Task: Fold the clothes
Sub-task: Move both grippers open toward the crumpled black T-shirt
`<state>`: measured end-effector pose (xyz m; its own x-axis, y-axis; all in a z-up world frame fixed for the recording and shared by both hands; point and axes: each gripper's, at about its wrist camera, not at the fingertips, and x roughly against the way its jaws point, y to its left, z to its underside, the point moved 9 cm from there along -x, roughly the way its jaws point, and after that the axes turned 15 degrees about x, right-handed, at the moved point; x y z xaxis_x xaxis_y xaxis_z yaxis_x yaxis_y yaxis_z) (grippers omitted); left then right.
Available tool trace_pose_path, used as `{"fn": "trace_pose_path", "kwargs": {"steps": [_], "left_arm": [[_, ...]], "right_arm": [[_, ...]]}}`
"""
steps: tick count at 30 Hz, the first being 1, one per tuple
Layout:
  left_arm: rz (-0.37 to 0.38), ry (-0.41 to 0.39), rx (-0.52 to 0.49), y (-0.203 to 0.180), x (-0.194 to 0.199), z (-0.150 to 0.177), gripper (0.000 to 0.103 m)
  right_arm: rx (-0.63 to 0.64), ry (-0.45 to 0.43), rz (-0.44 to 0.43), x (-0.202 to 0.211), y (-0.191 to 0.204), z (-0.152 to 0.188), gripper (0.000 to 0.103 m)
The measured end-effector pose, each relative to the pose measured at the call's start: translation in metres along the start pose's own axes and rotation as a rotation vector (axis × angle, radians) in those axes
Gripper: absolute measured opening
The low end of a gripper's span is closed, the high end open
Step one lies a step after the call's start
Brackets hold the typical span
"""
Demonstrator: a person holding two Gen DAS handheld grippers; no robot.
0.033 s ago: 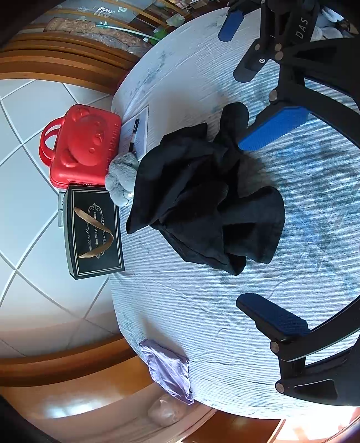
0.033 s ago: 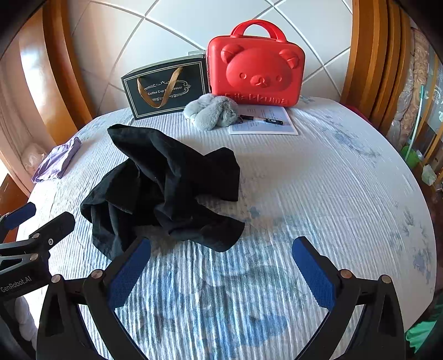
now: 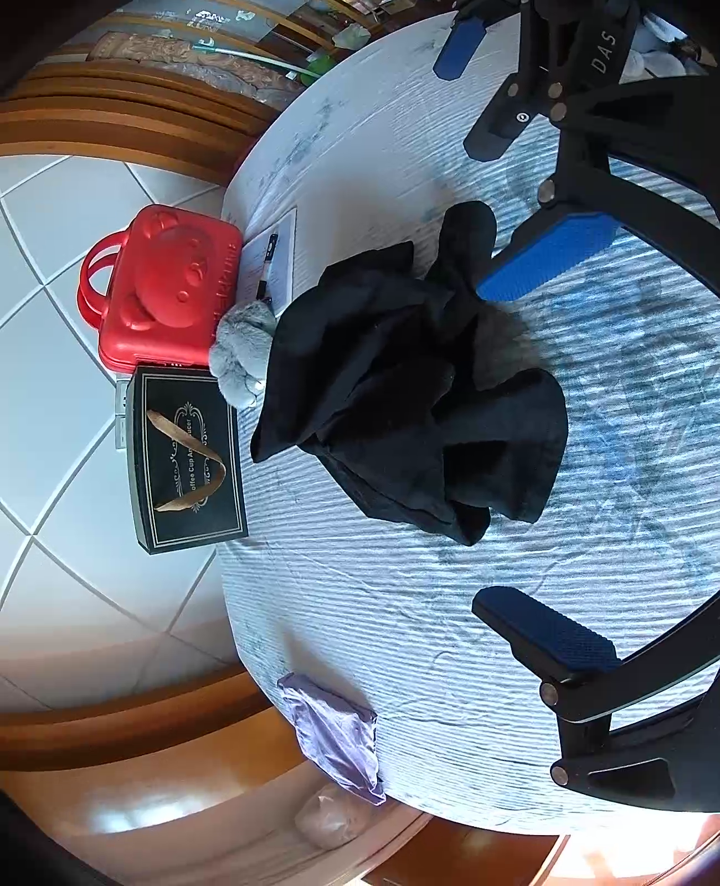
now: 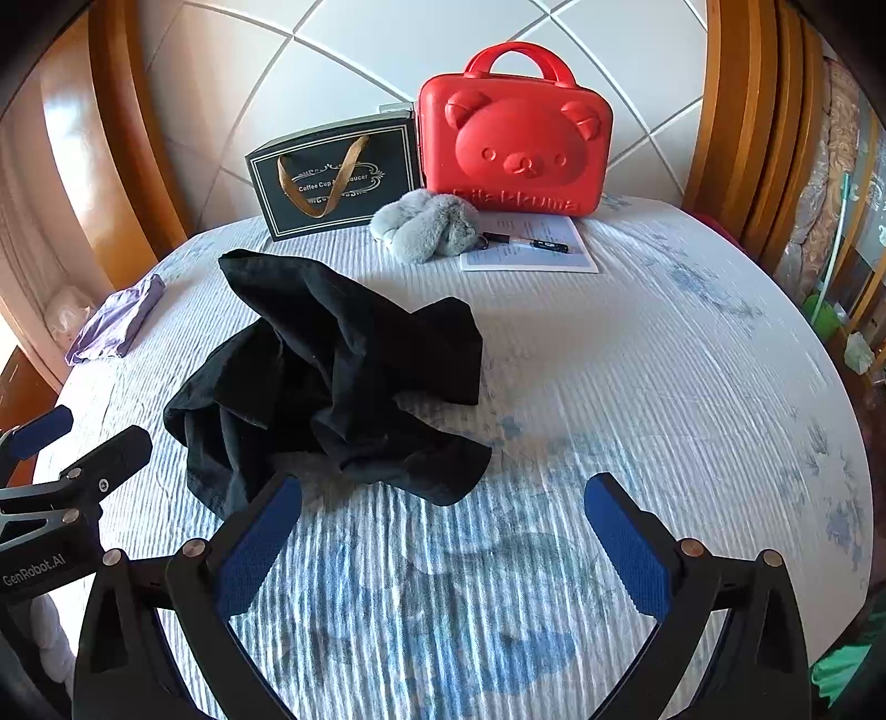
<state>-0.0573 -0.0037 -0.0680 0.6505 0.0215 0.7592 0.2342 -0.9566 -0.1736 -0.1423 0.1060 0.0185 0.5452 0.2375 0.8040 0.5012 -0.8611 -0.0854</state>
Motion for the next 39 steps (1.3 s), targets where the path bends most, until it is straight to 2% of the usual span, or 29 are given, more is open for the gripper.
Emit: {"fn": "trace_pose_path", "kwargs": {"steps": [5,14,19,26,29,39], "left_arm": [[-0.006,0.003,0.012,0.009,0.004,0.001,0.103],[-0.016,0.018,0.06,0.023,0.006,0.0,0.103],[-0.029,0.02,0.048,0.022,0.006,0.0,0.103],[-0.034,0.028,0.039,0.023,0.003,0.001,0.103],[-0.036,0.03,0.039,0.023,0.001,0.001,0.103],[-0.031,0.047,0.054,0.027,-0.005,0.002,0.103]], "right_arm": [[0.011,-0.005,0.014,-0.001,-0.004,0.008,0.103],[-0.005,0.014,0.023,0.002,0.015,-0.005,0.103],[-0.006,0.035,0.038,-0.004,0.016,-0.009,0.102],[0.009,0.032,0.051,0.001,0.014,-0.005,0.099],[0.003,0.028,0.049,0.0,0.015,-0.006,0.092],[-0.032,0.014,0.067,-0.011,0.024,-0.015,0.093]]}}
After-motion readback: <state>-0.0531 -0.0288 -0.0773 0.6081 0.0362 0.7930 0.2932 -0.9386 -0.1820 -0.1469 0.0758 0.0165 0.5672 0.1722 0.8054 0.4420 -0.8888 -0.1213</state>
